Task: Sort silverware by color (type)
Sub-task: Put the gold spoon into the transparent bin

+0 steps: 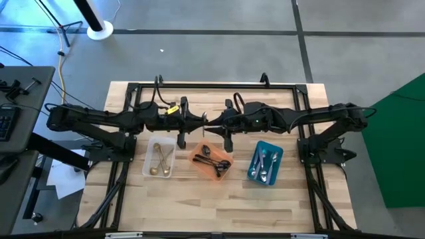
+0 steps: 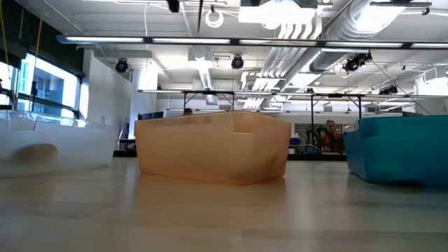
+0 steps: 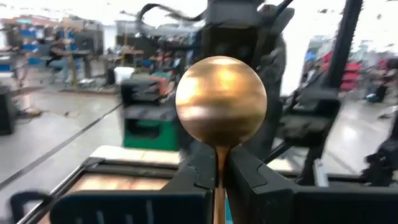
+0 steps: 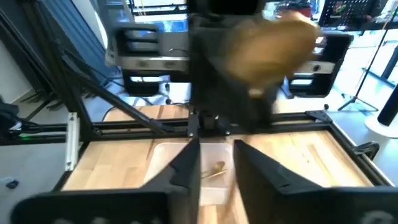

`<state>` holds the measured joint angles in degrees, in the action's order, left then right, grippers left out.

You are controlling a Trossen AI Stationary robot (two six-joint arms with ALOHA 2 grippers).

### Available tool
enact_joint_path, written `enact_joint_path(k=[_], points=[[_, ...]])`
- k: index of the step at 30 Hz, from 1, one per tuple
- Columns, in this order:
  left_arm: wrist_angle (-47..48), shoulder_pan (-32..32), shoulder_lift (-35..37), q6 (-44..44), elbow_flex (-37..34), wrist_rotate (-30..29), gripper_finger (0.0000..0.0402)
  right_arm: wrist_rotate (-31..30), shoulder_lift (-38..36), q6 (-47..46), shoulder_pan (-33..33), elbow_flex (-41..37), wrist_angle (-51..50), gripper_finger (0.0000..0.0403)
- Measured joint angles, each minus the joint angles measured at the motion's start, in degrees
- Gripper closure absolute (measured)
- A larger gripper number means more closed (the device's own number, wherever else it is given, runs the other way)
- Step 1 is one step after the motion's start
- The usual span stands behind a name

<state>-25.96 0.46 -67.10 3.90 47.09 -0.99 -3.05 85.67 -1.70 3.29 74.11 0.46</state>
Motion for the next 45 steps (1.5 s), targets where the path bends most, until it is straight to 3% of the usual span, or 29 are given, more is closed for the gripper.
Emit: enact_joint_path(k=[4, 9, 14, 22, 37, 45], points=[[4.74, 1.4, 2.3, -0.09, -0.02, -0.54, 0.0398, -1.04, -2.53, -0.82, 0.11, 0.09, -4.88, 0.0289], [11.92, 2.33, 7.23, -0.07, -0.17, -0.33, 0.04, -7.87, -7.24, -0.84, -0.07, 0.09, -13.16, 0.0214], [18.95, 1.58, 14.75, 2.28, -3.77, -3.63, 0.04, -13.77, -11.6, -4.81, 0.0, 0.13, -24.13, 0.0174], [19.27, -2.13, 23.74, 4.39, -9.18, -8.23, 0.0401, -14.97, -14.36, -7.0, -0.02, 0.11, -29.04, 0.017], [18.18, -2.74, 24.8, 3.93, -9.68, -7.15, 0.0401, -12.9, -15.74, -5.35, 0.44, -0.17, -27.79, 0.0169], [16.1, -2.74, 24.8, 3.95, -9.68, -7.08, 0.0401, -12.83, -25.69, -9.25, 1.01, -17.49, -7.59, 0.0169]])
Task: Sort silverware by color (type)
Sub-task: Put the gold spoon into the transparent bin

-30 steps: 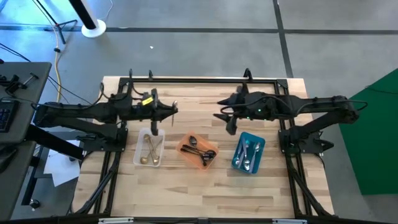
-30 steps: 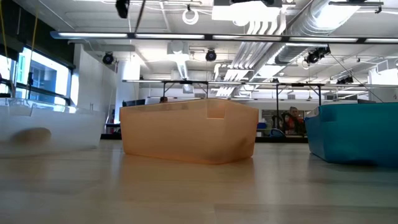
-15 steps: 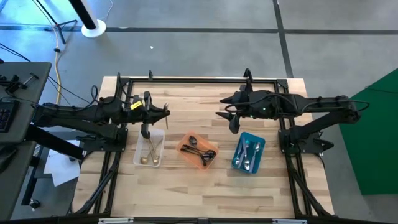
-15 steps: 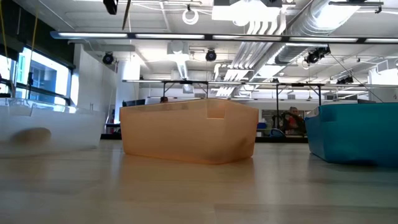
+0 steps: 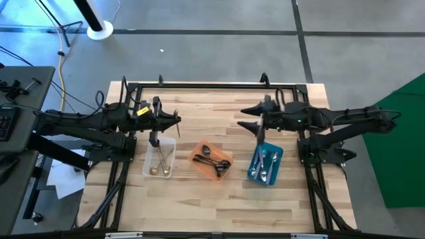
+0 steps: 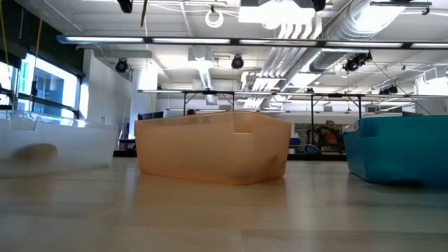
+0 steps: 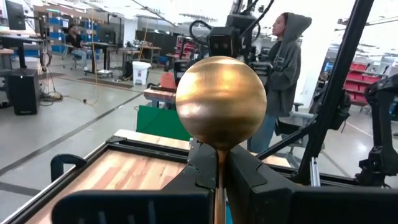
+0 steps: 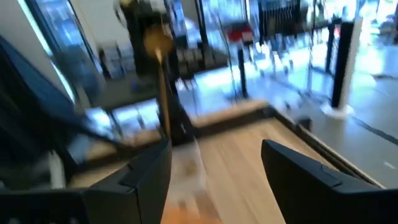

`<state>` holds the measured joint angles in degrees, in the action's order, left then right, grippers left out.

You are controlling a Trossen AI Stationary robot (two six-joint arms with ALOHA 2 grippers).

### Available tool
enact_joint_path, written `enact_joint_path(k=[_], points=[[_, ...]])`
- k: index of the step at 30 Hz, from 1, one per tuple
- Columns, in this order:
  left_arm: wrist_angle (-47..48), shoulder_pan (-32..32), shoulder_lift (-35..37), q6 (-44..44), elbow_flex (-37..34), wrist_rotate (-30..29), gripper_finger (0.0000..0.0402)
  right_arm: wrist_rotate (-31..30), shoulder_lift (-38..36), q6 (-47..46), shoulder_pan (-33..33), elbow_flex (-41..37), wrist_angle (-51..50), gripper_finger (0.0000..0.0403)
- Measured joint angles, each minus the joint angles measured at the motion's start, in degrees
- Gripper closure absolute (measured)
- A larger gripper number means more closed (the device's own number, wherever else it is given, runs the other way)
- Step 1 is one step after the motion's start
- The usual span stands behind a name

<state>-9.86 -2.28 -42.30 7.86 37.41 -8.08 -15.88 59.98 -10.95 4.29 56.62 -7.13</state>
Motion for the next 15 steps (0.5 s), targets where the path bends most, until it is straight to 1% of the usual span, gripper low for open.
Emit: enact_joint_path(k=[3, 5, 11, 15], points=[[-0.43, 0.0, 0.0, 0.0, 0.0, 0.0, 0.0401, 0.6, -2.94, -1.48, -0.02, -4.57, 9.68, 0.0169], [-0.31, 0.0, -0.02, 0.01, 0.0, 0.12, 0.0401, 1.0, -3.95, -0.97, -0.02, -5.99, 13.84, 0.0169], [-0.33, 0.0, -0.02, 0.01, 0.01, 0.26, 0.0401, 1.06, -4.32, 4.57, -0.17, -5.77, 14.73, 0.0169], [-0.29, 0.0, -0.02, -0.01, 0.01, 0.26, 0.0401, 1.05, -4.19, 5.9, -0.17, -5.7, 15.07, 0.0169]])
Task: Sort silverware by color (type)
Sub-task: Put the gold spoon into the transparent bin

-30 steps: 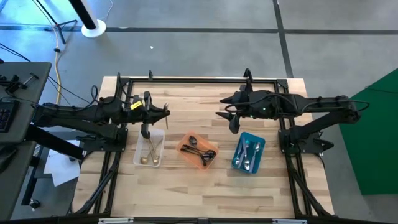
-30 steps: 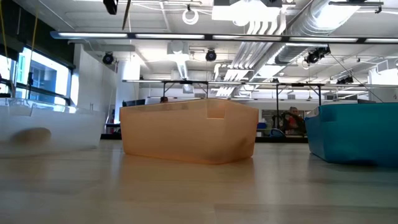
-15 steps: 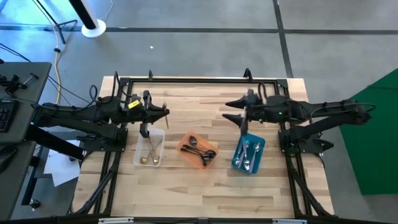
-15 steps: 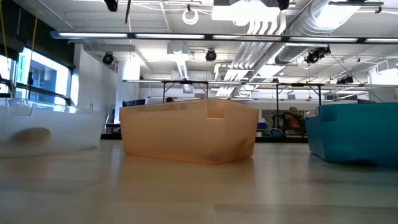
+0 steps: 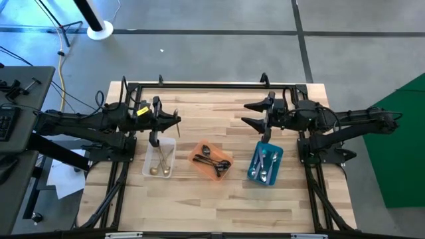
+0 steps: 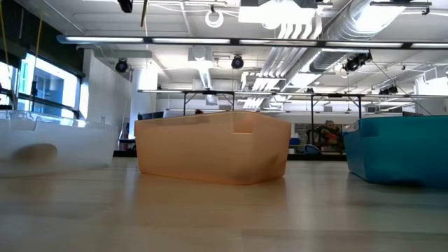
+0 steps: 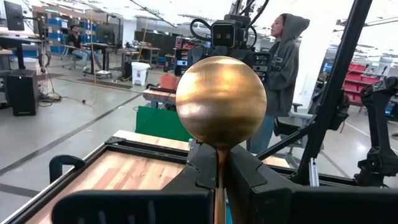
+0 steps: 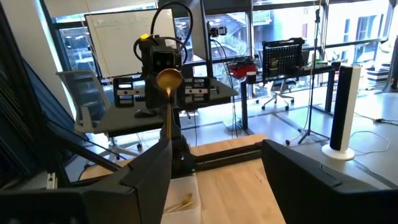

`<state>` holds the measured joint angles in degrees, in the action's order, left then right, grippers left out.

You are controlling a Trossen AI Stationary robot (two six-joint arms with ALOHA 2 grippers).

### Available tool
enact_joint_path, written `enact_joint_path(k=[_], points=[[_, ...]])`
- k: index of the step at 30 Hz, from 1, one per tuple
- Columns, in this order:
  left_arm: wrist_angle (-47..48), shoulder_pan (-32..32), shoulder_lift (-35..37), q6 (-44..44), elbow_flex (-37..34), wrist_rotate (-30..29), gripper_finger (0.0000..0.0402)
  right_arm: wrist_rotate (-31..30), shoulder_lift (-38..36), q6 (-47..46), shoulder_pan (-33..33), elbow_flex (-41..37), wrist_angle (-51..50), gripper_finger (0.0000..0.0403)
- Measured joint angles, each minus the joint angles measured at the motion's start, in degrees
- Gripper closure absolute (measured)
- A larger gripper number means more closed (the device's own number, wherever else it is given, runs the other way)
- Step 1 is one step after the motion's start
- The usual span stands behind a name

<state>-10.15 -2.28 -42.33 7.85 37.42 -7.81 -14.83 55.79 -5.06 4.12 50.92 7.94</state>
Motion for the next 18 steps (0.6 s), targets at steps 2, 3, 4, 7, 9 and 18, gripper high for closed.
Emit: enact_joint_path(k=[2, 3, 4, 7, 9, 18], points=[[0.0, 0.0, 0.0, -0.46, 0.0, 0.0, 0.0401, 0.0, 0.0, -0.02, 0.0, 0.0, 0.02, 0.0169], [0.0, 0.0, 0.0, -0.5, 0.01, 0.0, 0.0401, 0.0, 0.0, -0.02, 0.0, 0.0, 0.02, 0.0169], [0.0, 0.0, 0.0, -0.5, -0.01, 0.0, 0.0401, 0.0, 0.0, 0.0, 0.0, 0.0, 0.02, 0.0169], [0.0, 0.0, 0.02, -1.24, 0.0, 0.43, 0.0401, 0.03, 0.0, 0.07, 0.0, 0.0, -0.04, 0.0169], [0.02, 0.0, 0.02, -1.49, -0.01, 1.67, 0.0401, 0.23, 0.0, 1.21, 0.0, 0.02, -0.68, 0.0169], [30.26, -1.05, -0.07, -7.88, 8.91, 6.0, 0.0401, 0.26, 0.04, 2.33, 0.0, 0.02, -2.14, 0.0169]])
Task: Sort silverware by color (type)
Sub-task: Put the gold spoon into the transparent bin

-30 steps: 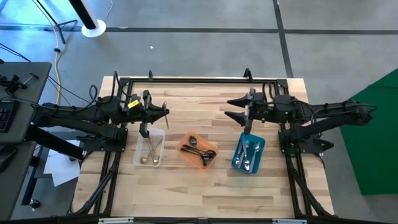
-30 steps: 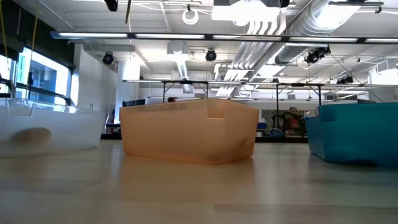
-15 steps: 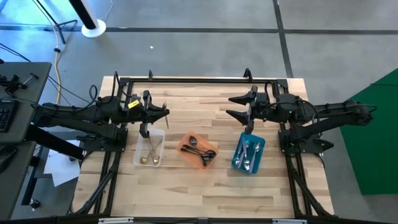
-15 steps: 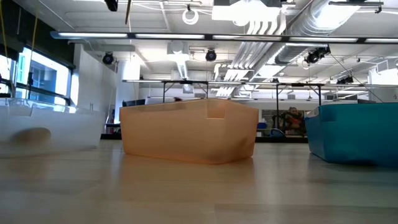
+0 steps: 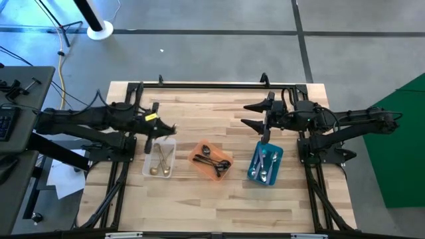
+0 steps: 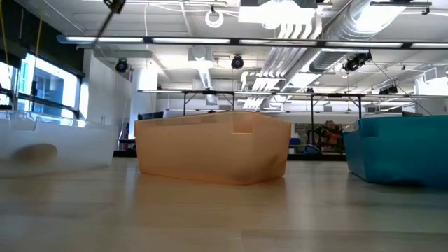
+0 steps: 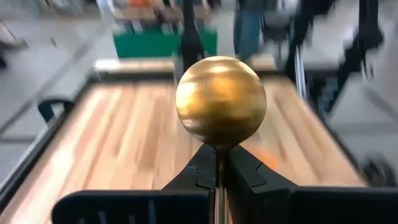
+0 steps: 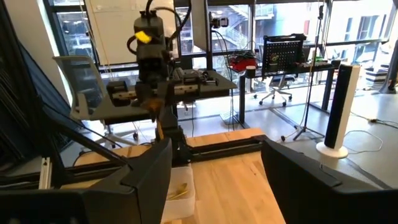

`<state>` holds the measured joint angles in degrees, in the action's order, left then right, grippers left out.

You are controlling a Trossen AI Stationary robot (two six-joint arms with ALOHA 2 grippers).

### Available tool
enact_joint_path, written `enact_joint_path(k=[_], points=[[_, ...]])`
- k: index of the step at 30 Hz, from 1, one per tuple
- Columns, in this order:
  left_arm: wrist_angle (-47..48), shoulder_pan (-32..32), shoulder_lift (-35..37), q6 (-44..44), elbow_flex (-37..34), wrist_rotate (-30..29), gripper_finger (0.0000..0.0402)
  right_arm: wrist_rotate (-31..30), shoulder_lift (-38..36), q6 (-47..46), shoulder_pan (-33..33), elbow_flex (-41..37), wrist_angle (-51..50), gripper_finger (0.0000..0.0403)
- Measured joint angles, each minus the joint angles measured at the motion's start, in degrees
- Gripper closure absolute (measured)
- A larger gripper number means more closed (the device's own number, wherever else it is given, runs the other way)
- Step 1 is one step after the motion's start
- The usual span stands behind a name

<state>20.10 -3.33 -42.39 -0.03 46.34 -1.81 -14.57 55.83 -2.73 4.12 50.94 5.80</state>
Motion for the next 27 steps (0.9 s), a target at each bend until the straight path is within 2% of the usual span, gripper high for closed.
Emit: enact_joint_path(k=[3, 11, 18, 23, 27], points=[[13.38, -0.94, -0.39, -2.27, 4.54, 1.05, 0.0401, -0.01, 0.0, -0.29, 0.0, 0.02, -0.01, 0.0169], [28.5, -4.25, -2.25, -4.66, 4.82, 4.57, 0.0401, -3.03, 1.71, -4.78, -0.01, 0.13, -0.06, 0.0169], [28.13, -6.36, -9.11, -14.02, 0.38, 4.69, 0.0401, -3.04, 4.82, -4.84, 0.0, 0.13, 0.27, 0.0169], [22.96, -7.46, -15.69, -21.76, 0.21, 4.66, 0.0401, -3.04, 5.7, -4.95, 0.0, 0.13, 1.49, 0.0169], [25.72, -9.1, -19.77, -28.36, 0.21, 5.24, 0.0401, -3.05, 5.7, -4.95, 0.0, 0.11, 2.34, 0.0169]])
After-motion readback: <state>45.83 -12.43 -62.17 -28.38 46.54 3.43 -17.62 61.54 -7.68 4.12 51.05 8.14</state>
